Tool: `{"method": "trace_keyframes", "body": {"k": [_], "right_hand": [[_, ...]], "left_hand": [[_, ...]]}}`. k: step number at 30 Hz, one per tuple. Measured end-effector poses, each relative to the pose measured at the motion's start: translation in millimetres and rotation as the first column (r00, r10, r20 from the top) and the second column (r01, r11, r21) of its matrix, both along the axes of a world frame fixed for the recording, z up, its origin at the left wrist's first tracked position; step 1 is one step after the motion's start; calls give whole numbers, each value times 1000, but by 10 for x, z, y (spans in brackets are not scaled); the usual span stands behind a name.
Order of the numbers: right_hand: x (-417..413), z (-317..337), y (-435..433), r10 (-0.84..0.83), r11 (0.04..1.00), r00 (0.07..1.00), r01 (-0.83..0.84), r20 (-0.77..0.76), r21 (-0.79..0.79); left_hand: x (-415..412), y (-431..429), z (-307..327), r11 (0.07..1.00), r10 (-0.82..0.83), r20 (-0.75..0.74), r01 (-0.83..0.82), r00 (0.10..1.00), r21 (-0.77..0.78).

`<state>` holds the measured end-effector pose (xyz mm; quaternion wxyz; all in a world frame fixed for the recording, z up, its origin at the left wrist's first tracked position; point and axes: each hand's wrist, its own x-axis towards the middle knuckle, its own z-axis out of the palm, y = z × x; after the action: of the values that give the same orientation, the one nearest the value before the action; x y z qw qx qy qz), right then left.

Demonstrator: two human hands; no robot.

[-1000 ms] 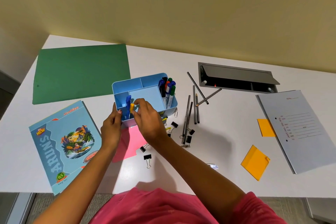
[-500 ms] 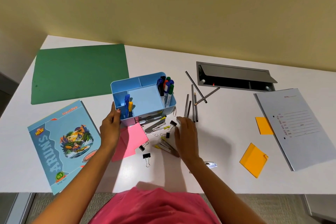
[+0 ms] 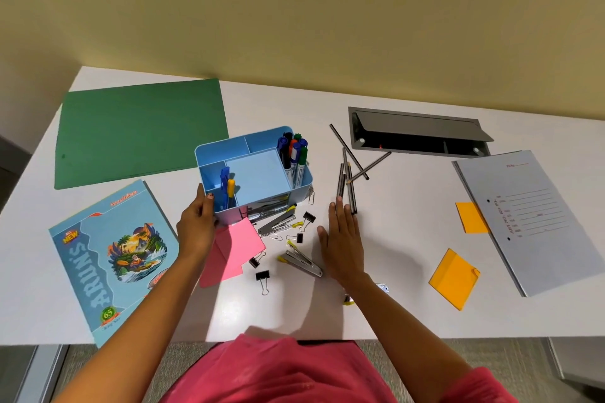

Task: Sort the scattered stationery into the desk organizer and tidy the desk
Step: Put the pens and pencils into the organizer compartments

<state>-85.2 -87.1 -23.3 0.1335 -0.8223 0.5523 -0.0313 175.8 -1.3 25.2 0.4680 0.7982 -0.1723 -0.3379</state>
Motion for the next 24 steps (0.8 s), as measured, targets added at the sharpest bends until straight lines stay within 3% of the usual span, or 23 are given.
{"method": "trace_keyframes", "body": {"k": [15, 20, 24], "right_hand": [[-72, 12, -66, -8, 999, 989, 1, 145, 51], [51, 141, 38, 46, 985, 958, 4, 284, -174], [339, 249, 118, 369, 898, 874, -248, 315, -364]], "left_hand": [[128, -1, 129, 993, 114, -13, -114, 993, -29], [199, 47, 111, 990, 141, -15, -141, 990, -20], [158, 65, 187, 988, 149, -35, -150, 988, -19]]}}
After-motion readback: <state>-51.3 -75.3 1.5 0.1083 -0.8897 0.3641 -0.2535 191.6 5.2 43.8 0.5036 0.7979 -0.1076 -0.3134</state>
